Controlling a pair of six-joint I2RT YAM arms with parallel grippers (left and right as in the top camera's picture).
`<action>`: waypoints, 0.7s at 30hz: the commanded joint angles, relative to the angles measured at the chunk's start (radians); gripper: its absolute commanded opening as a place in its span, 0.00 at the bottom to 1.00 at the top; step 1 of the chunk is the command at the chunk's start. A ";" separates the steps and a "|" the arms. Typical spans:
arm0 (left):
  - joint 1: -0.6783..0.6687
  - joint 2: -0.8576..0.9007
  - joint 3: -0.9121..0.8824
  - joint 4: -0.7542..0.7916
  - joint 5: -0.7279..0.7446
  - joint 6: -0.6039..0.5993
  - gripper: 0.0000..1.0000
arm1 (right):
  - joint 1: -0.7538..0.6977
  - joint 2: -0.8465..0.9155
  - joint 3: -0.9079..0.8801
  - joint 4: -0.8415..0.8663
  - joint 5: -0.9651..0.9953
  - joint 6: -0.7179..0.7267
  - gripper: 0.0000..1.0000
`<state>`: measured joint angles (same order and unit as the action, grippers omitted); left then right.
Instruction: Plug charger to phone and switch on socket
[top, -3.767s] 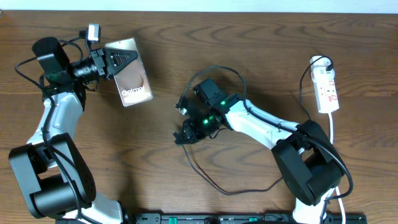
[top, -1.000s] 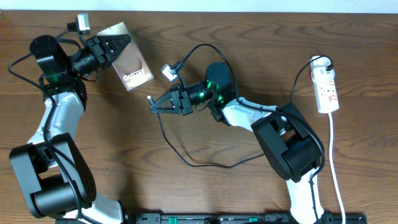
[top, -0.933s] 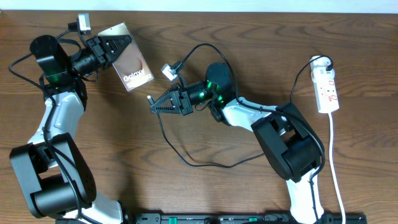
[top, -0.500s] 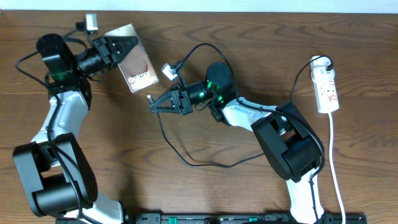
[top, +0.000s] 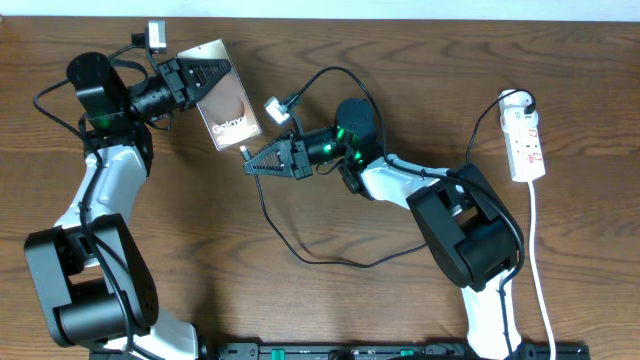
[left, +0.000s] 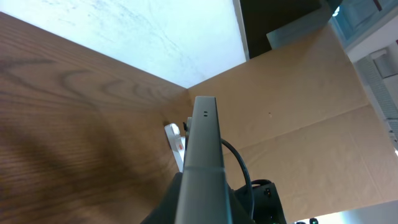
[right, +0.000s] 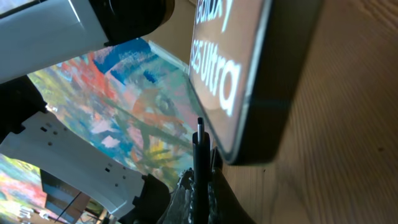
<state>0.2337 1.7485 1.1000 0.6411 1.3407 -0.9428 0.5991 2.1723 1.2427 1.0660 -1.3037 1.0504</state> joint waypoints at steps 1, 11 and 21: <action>0.002 -0.021 0.014 0.016 0.030 -0.006 0.07 | -0.006 -0.006 0.005 0.004 0.015 0.011 0.01; 0.002 -0.021 0.014 0.016 0.045 -0.005 0.07 | -0.006 -0.006 0.005 0.004 0.019 0.012 0.01; -0.003 -0.021 0.014 0.016 0.063 -0.005 0.07 | -0.006 -0.006 0.005 0.004 0.019 0.012 0.01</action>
<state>0.2337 1.7485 1.1000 0.6445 1.3716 -0.9428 0.5991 2.1723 1.2427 1.0664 -1.3006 1.0576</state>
